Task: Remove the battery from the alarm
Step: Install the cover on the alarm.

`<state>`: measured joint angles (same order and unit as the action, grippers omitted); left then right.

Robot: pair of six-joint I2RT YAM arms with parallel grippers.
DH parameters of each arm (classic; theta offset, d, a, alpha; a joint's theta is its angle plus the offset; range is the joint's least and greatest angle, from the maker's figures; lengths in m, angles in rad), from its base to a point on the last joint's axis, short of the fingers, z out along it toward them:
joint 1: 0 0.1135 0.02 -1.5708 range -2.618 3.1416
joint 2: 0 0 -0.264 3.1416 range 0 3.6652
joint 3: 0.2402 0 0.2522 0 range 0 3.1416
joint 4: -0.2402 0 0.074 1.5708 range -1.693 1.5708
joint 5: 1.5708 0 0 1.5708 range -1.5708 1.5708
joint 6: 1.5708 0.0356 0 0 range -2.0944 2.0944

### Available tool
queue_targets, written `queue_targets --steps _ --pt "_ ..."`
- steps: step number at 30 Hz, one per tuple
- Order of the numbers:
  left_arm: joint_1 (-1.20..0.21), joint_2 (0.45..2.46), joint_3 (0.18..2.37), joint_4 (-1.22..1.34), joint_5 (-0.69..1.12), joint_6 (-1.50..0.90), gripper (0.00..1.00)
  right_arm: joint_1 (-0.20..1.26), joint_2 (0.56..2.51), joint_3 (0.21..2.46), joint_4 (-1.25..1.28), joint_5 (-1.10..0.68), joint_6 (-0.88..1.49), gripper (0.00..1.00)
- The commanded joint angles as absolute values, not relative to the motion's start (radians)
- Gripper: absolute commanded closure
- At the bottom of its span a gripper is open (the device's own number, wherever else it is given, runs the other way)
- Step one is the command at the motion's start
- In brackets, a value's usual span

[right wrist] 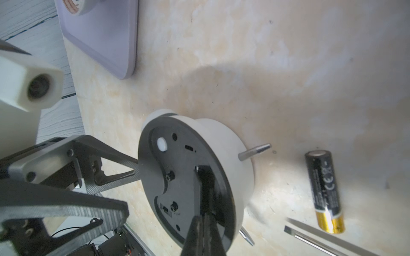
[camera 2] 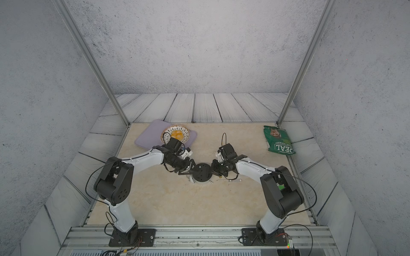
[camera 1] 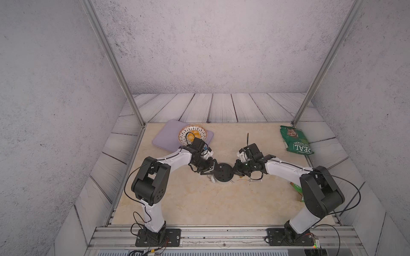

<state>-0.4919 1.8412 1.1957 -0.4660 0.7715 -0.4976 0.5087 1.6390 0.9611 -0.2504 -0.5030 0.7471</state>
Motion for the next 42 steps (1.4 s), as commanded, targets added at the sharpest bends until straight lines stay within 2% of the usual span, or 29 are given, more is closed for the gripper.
queue_targets --steps 1,10,22,42 --pt "-0.503 1.841 1.19 -0.471 0.793 -0.489 0.36 0.508 1.659 0.987 -0.232 -0.525 0.716 1.0" --pt "-0.506 1.839 1.195 -0.491 0.773 -0.476 0.36 0.484 1.667 1.01 -0.29 -0.501 0.694 1.0" --pt "-0.506 1.837 1.203 -0.499 0.764 -0.467 0.36 0.479 1.706 1.062 -0.349 -0.574 0.65 1.0" --pt "-0.508 1.841 1.204 -0.502 0.764 -0.465 0.36 0.449 1.72 1.079 -0.385 -0.584 0.643 1.0"
